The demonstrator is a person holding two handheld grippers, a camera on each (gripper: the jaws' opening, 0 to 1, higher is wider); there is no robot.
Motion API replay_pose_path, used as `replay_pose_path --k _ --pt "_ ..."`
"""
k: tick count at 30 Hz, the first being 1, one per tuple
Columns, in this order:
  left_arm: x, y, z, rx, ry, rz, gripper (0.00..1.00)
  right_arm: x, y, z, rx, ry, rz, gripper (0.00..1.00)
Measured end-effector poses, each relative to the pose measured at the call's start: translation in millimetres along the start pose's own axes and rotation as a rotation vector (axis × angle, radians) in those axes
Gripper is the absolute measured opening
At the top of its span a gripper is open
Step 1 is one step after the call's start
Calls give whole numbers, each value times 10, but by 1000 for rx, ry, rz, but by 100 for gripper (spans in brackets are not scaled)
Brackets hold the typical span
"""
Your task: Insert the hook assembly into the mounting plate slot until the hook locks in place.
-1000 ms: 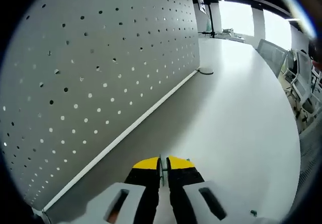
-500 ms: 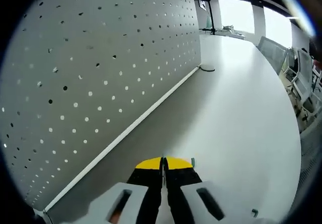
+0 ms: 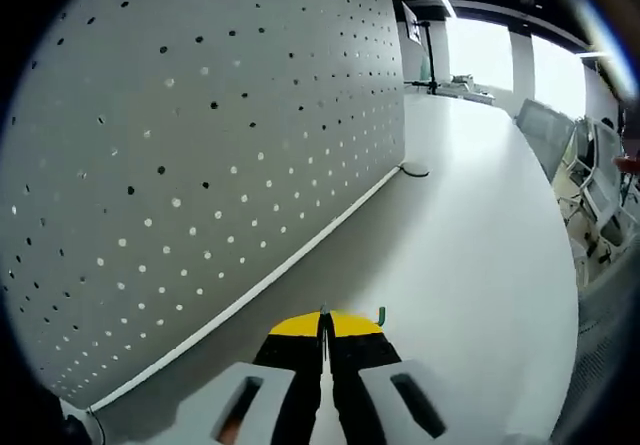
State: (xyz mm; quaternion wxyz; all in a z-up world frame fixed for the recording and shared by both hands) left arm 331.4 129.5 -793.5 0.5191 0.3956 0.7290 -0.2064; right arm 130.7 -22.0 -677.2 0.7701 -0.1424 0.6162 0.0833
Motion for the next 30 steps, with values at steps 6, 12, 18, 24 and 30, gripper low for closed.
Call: replay_pose_path --k 6,12,18,24,30 --pt "-205 -6 -233 -13 -85 -34 1 11 27 13 -17 10 -7 27" --pt "-428 -55 -492 -10 -183 -64 1 -6 48 23 -28 14 -11 27" --pt "-634 -124 -769 -17 -277 -96 1 -168 128 118 -71 -18 -28 27" --pt "-793 -239 -1052 -18 -370 -115 1 -271 204 225 -114 -41 -35 26" --pt "-841 -398 -1288 -17 -450 -158 1 -277 284 271 -156 -35 -25 24"
Point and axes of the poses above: the point that each gripper's makers call its tool centre point, and the gripper's own axes: z roughly forward along the fingers, y roughly to its left, x roughly out of its underside, the point moved 7 cm from there along -z, roughly backward along the fingers, and after that the axes turned 12 degrees about -y, right-handed, at the moved point
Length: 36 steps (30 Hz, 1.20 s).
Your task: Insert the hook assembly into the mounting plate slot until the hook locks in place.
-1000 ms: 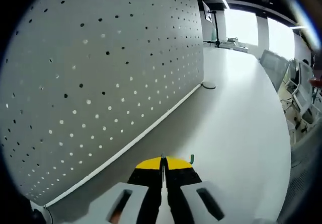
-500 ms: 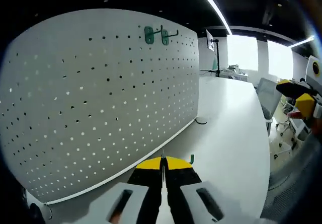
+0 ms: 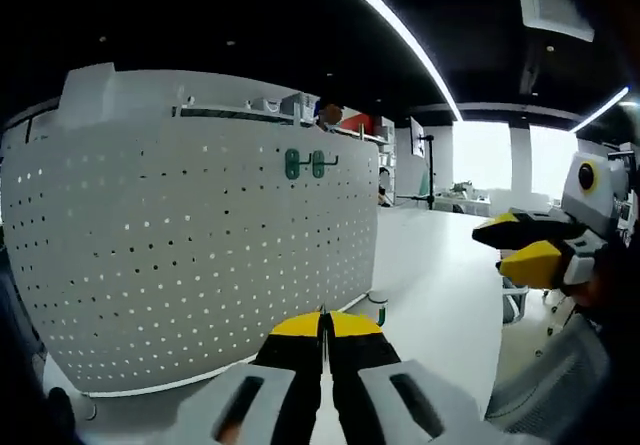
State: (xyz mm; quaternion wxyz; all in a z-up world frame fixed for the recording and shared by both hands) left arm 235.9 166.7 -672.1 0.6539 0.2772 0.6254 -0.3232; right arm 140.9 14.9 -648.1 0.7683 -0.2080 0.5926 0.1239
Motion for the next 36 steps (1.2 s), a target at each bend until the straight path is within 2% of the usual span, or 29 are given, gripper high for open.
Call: replay_pose_path --k 7,15,26,36 --pt "-112 -190 -141 15 -64 -38 1 14 58 31 -32 3 25 21" --pt "-235 -371 -206 44 -122 -92 1 6 108 74 -58 0 43 16" --pt "-265 -585 -178 105 -130 -115 1 -4 156 74 -71 7 42 8" --pt "-287 -688 -166 141 -134 -127 1 -20 146 41 -57 3 44 4"
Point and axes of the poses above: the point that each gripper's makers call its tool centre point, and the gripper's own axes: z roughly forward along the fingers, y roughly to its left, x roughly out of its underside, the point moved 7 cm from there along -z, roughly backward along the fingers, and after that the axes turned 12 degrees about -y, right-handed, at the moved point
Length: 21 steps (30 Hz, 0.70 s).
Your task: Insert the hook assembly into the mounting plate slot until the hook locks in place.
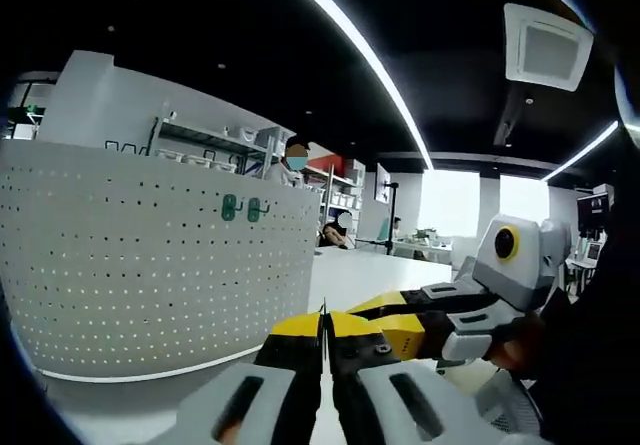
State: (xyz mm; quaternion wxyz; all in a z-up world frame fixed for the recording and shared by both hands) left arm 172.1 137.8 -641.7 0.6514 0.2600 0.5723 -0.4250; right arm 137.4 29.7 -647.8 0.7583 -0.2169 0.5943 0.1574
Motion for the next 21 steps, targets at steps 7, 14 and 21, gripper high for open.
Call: replay_pose_path --k 7,14,21 --pt "-2 -34 1 13 5 -3 1 5 3 -9 9 1 29 3" --pt "13 -68 10 30 13 -5 1 9 -1 -29 18 4 37 2" --pt "22 -81 18 39 17 -6 1 13 -11 -40 27 7 49 1"
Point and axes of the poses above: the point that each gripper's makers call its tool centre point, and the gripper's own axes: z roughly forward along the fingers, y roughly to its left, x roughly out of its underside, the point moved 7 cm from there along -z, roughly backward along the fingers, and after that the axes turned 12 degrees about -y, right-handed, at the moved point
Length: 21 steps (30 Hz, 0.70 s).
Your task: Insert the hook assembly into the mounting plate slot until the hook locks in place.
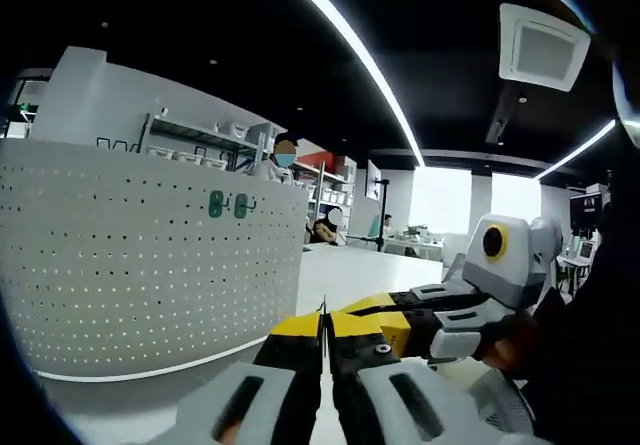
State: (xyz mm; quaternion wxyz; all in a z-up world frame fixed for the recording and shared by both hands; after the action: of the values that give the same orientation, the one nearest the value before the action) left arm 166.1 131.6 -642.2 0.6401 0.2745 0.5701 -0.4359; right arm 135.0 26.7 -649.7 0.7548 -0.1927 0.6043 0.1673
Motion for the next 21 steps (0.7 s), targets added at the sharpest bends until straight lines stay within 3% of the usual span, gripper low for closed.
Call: replay_pose_path --k 6,21 --pt "-19 3 7 5 -12 21 3 -21 -8 14 4 -1 -2 1" --pt "-78 69 -85 -6 -31 41 26 -48 -95 -1 25 -5 -13 1"
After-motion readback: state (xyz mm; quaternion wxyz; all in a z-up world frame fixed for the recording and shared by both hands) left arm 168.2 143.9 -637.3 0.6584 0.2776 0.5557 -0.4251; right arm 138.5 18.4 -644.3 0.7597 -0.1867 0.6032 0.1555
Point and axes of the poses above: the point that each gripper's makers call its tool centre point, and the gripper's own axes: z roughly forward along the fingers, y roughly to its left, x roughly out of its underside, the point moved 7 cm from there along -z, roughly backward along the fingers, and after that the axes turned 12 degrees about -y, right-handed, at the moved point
